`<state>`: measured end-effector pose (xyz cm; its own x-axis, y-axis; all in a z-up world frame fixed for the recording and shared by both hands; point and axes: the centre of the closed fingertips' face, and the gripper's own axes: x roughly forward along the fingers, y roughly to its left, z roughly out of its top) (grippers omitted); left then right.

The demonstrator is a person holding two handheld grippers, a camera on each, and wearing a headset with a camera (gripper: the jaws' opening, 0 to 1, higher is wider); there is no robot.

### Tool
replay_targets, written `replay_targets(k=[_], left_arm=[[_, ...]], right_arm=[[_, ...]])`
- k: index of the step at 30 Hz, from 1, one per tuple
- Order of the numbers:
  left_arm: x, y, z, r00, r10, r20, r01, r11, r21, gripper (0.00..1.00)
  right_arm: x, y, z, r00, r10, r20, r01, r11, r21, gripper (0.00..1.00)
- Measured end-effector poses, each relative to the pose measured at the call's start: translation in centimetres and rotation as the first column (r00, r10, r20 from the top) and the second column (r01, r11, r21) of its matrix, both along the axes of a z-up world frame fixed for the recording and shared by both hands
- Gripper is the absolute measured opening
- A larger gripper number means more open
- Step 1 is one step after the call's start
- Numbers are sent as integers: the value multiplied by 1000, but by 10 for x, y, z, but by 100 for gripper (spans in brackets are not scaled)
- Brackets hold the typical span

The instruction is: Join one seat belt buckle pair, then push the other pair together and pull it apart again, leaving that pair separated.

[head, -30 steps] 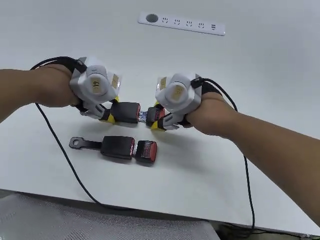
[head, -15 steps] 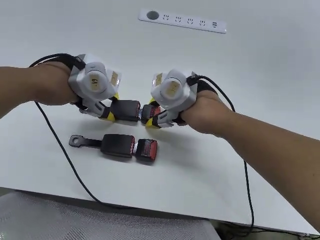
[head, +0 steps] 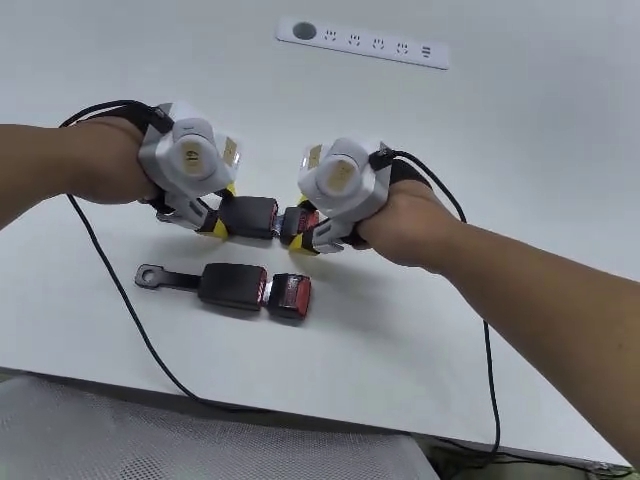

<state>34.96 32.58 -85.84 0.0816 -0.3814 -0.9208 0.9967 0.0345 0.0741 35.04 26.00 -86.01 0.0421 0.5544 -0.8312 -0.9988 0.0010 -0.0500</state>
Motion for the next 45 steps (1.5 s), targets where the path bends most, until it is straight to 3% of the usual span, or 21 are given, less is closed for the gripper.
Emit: replay_targets(k=[7, 15, 21, 35, 38, 45], left_arm=[[-1, 1, 0, 1000, 19, 0, -19, 1000, -9, 30], [-2, 0, 0, 1000, 19, -3, -19, 1000, 1, 31], [-3, 0, 1, 1000, 25, 0, -25, 1000, 18, 31], [-4, -1, 1, 1000, 30, 2, -30, 1000, 6, 31], [-4, -1, 2, 1000, 25, 3, -25, 1000, 8, 31], [-3, -1, 2, 1000, 16, 1, -16, 1000, 3, 31]], right_arm=[[1, -17, 0, 1000, -9, -4, 9, 1000, -4, 33], [-2, -19, 2, 1000, 4, 14, -4, 1000, 8, 34], [-4, -44, 2, 1000, -13, 28, 13, 1000, -17, 34], [-6, -125, -1, 994, -101, 41, 103, 993, -62, 35], [-8, -137, -4, 993, -116, 22, 117, 991, -67, 36], [-11, -145, -4, 995, -94, 28, 96, 993, -73, 36]])
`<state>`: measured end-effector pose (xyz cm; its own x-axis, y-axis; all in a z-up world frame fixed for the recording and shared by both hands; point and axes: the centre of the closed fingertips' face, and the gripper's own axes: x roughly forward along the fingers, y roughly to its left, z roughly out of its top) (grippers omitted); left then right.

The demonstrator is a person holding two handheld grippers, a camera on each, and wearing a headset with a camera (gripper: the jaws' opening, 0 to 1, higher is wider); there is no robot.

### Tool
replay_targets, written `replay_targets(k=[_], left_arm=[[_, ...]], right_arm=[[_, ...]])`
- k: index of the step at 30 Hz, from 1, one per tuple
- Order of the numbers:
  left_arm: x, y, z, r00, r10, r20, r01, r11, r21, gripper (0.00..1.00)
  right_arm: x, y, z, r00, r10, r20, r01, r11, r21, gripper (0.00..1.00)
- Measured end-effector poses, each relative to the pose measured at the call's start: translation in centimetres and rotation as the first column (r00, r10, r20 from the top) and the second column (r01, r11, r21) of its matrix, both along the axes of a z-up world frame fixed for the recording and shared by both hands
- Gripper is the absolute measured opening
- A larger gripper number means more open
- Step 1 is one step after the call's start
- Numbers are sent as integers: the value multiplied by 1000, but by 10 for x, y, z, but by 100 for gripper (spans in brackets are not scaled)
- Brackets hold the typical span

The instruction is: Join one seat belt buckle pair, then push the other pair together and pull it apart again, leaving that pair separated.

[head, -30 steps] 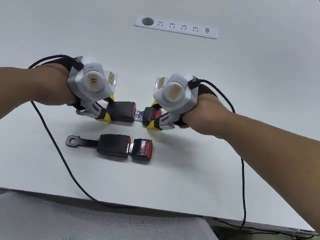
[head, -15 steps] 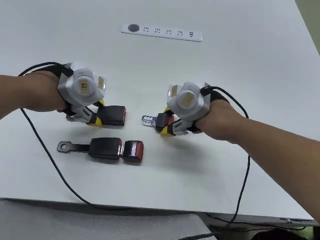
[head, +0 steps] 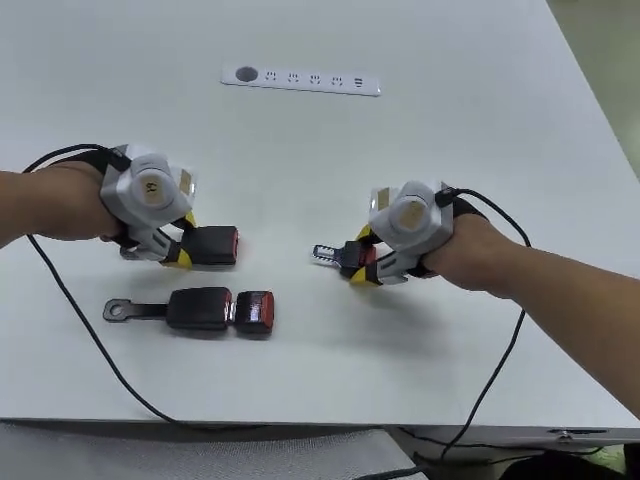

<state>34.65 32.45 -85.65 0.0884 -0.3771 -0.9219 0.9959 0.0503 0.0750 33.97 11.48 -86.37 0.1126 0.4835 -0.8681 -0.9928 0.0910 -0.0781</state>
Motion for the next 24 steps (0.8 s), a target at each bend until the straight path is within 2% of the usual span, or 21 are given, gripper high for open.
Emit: replay_targets(k=[3, 5, 7, 9, 12, 13, 16, 21, 24], left_arm=[[0, 0, 0, 1000, 5, 0, -5, 1000, 2, 32], [-1, -1, 1, 1000, -18, 23, 17, 1000, 12, 32], [-1, -1, 1, 1000, -8, 26, 8, 1000, 12, 32], [0, 0, 2, 999, 29, 27, -30, 1000, 10, 32], [0, 1, 3, 998, 46, 42, -46, 999, 1, 32], [0, 2, 4, 998, 44, 55, -43, 999, -7, 33], [1, 8, 6, 996, 56, 75, -57, 998, 9, 39], [-3, 12, 25, 989, 109, 104, -105, 994, -36, 43], [-12, 18, 38, 981, 146, 128, -138, 988, -66, 46]], right_arm=[[0, 0, -1, 1000, 0, -2, 0, 1000, -9, 37], [1, 0, -1, 1000, -12, -7, 12, 1000, -19, 37], [3, -1, -1, 999, -48, -9, 47, 999, -27, 39], [4, -3, -2, 997, -78, -14, 78, 997, -24, 41], [6, -6, -2, 992, -121, -25, 120, 992, -25, 44], [7, -8, -2, 988, -150, -24, 149, 988, -37, 47], [7, -9, 0, 990, -137, 21, 138, 989, -52, 52], [-3, -6, 10, 982, -185, 29, 186, 982, -17, 54], [-11, -2, 23, 974, -223, 42, 222, 974, 35, 56]])
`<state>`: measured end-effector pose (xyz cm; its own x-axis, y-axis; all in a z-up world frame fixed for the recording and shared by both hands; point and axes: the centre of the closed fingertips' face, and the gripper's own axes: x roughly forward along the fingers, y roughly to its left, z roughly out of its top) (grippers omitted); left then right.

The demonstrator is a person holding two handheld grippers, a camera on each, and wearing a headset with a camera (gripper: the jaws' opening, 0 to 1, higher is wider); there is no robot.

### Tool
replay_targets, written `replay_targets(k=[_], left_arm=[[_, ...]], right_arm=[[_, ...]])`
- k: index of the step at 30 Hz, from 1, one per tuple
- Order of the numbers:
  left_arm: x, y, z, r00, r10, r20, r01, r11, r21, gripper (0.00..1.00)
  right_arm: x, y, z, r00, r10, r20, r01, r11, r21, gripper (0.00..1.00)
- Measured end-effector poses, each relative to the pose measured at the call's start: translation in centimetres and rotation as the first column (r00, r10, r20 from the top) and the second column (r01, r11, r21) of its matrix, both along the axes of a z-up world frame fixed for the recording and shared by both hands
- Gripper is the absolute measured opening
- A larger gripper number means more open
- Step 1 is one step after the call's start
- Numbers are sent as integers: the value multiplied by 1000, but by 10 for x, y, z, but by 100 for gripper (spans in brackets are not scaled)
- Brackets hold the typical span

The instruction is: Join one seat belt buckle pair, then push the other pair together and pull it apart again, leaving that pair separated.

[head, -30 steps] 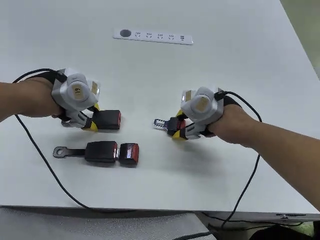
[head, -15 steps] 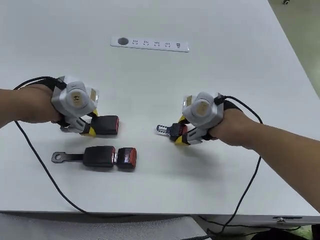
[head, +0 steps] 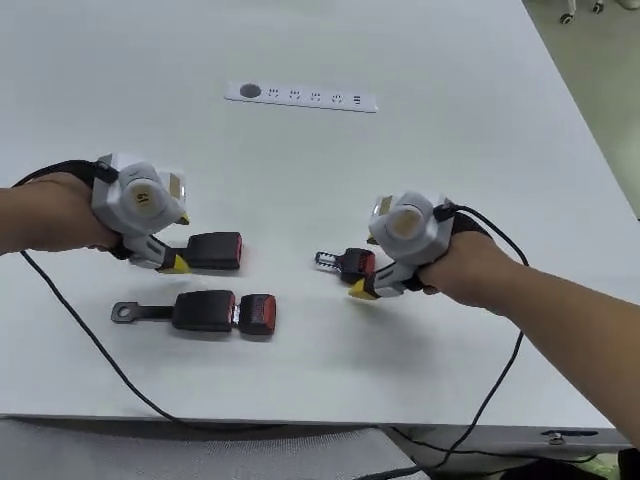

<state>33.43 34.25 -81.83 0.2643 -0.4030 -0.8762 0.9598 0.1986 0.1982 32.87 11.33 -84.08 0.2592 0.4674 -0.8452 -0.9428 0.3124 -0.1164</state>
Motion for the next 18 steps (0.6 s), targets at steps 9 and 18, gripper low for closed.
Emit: replay_targets(k=[9, 18], left_arm=[[-33, 25, 27, 994, 95, 62, -90, 992, -83, 59], [-72, 52, 37, 968, 252, 6, -247, 951, -184, 78]], right_arm=[[-30, 7, 29, 998, -61, 23, 59, 995, 78, 65], [-51, 0, 48, 985, -165, 40, 157, 976, 151, 78]])
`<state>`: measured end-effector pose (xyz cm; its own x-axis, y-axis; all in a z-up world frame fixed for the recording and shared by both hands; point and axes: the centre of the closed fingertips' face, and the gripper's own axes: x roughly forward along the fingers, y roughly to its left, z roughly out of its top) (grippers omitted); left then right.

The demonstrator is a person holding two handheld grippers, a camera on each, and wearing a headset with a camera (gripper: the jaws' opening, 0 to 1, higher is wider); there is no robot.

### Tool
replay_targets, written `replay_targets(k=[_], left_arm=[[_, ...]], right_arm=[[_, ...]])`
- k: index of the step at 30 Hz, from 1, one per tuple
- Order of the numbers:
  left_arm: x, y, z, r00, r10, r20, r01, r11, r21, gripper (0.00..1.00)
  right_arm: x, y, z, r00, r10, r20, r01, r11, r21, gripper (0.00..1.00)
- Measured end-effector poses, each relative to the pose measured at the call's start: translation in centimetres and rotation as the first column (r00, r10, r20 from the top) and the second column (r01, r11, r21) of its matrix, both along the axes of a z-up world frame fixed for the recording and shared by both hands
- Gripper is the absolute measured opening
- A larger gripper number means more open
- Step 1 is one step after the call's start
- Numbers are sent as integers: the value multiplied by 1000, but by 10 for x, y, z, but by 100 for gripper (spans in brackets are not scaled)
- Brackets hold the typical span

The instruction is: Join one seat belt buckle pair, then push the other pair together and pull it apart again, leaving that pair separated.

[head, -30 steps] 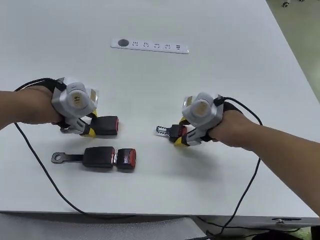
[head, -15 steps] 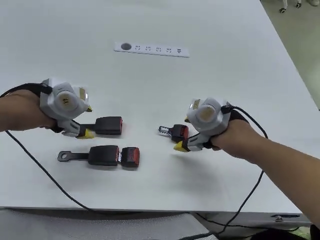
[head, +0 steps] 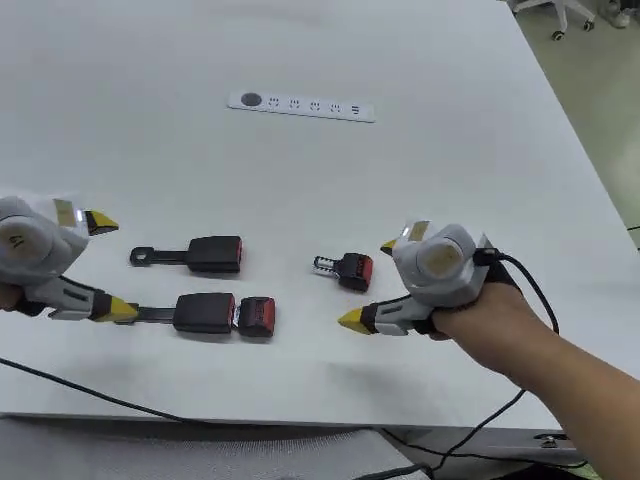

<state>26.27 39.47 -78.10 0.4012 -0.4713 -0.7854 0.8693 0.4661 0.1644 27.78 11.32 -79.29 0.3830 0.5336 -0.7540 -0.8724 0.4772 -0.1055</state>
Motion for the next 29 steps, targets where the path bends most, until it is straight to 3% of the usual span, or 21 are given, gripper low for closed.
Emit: replay_targets(k=[4, 10, 14, 21, 27, 29], left_arm=[[-16, 8, -2, 998, 56, -9, -56, 998, -33, 86], [-28, 16, -7, 991, 135, -21, -136, 989, -59, 100], [-35, 21, -12, 989, 144, -34, -146, 988, -56, 100], [-37, 23, -14, 986, 161, -39, -163, 985, -61, 100], [-32, 21, -10, 984, 176, -18, -177, 982, -71, 100], [-31, 21, -8, 984, 175, -10, -176, 982, -76, 100]], right_arm=[[-12, -5, -1, 1000, -17, 5, 17, 1000, 6, 82], [-26, -15, -3, 994, -111, -8, 111, 993, 42, 100], [-37, -18, -7, 993, -115, -5, 115, 993, 23, 100], [-35, -15, 0, 990, -144, 0, 144, 988, 52, 100], [-34, -12, -5, 986, -167, -16, 167, 983, 71, 100], [-32, -9, 0, 985, -173, 6, 172, 981, 88, 98]])
